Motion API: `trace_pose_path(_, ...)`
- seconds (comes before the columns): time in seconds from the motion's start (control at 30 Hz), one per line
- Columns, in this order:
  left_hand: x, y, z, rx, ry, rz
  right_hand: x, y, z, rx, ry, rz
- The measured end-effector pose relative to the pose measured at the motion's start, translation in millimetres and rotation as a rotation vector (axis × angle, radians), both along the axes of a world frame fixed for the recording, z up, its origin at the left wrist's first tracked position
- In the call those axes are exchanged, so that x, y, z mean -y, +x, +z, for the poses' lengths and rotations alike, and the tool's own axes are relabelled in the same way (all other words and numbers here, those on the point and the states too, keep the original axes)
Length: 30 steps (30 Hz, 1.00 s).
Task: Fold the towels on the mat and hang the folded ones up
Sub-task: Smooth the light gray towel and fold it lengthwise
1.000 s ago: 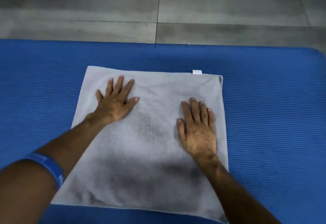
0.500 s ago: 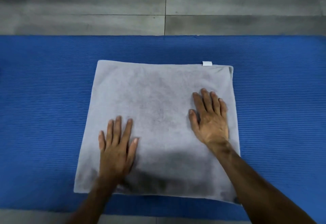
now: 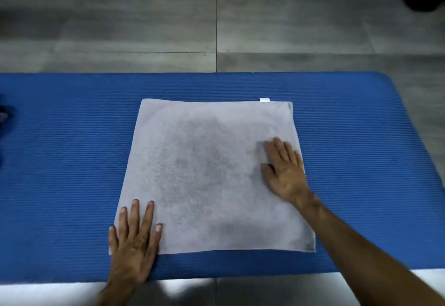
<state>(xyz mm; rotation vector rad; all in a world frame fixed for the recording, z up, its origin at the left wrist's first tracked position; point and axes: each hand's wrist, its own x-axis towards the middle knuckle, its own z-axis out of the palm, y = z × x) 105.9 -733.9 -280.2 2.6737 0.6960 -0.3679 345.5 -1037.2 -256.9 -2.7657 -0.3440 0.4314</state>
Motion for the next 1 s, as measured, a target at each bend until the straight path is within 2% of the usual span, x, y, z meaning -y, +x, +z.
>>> trace_pose_path(0.13,-4.1,1.8,9.8,0.150,-0.075,0.023,36.6,-91.3,3.4,0.023,0.174,-0.428)
trace_pose_path(0.2,-6.7,4.9,15.7,0.237,-0.087,0.124,45.9,-117.5,15.5,-0.007,0.392,-0.640)
trace_pose_path(0.3,-10.5,4.4,14.8,0.293,-0.083,0.285,57.2,-133.6,18.0,-0.245,0.728,-0.902)
trace_pose_path(0.37,-13.2,4.8,17.8,0.293,-0.125,0.437,65.8,-135.1,15.9,-0.368,0.814,-1.036)
trace_pose_path(0.47,-18.9,2.9,32.8,0.265,-0.314,0.692,74.7,-133.1,24.7,-0.481,0.820,-1.051)
trace_pose_path(0.6,-27.8,-10.3,41.5,0.286,-0.529,0.781,84.5,-124.4,39.5,-0.546,0.827,-0.959)
trace_pose_path(0.8,-37.2,-29.7,65.6,0.150,-0.804,0.724,102.7,-127.5,44.6,-0.741,0.933,-0.952)
trace_pose_path(0.9,-47.9,-45.5,82.1,0.031,-0.926,0.658,118.5,-144.5,52.1,-0.754,0.921,-0.967)
trace_pose_path(1.0,-50.0,-61.3,97.0,-0.092,-1.012,0.621,128.4,-166.0,66.7,-0.712,0.815,-0.924)
